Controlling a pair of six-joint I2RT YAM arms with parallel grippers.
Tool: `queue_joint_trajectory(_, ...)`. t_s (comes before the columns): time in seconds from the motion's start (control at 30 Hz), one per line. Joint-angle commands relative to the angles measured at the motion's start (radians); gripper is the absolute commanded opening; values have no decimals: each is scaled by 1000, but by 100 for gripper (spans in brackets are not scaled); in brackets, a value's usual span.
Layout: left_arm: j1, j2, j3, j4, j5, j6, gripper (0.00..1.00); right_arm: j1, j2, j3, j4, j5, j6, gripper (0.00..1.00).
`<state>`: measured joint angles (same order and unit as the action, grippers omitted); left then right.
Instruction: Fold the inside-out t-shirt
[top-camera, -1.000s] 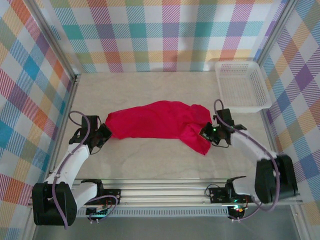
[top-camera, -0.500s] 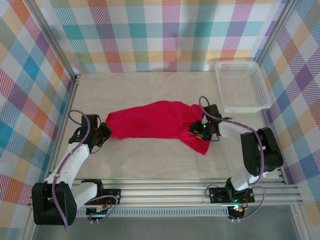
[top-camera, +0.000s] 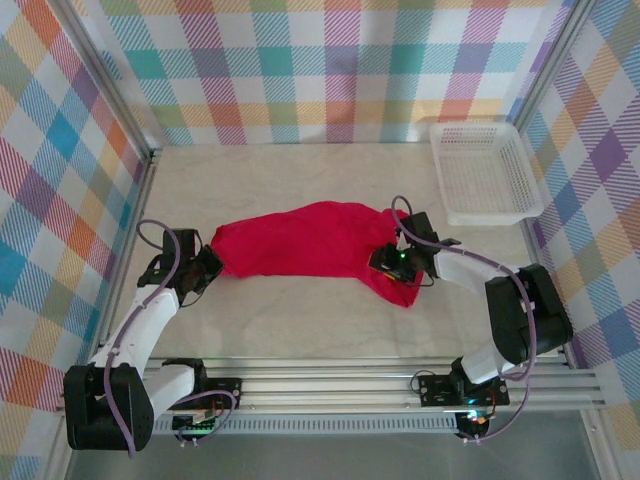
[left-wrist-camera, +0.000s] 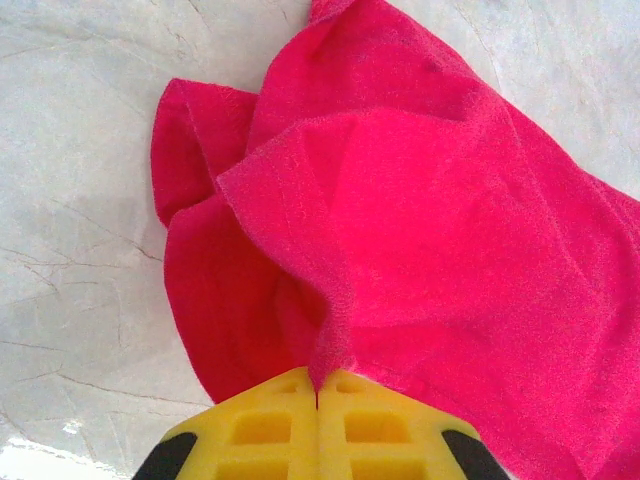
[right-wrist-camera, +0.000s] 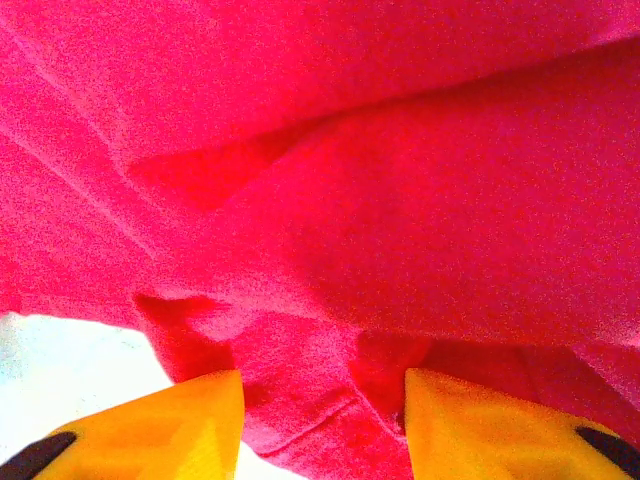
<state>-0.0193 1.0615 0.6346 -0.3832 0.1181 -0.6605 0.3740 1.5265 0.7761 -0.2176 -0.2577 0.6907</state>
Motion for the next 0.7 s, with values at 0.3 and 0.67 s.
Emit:
queue_joint_trajectory(0.3, -12, -6, 39, -8, -9, 32, 0, 48, 74, -20, 44, 1, -117, 27)
queue_joint_trajectory(0.67, -12, 16, 70, -33, -47, 48, 0, 142, -257, 23, -234, 95, -154, 0)
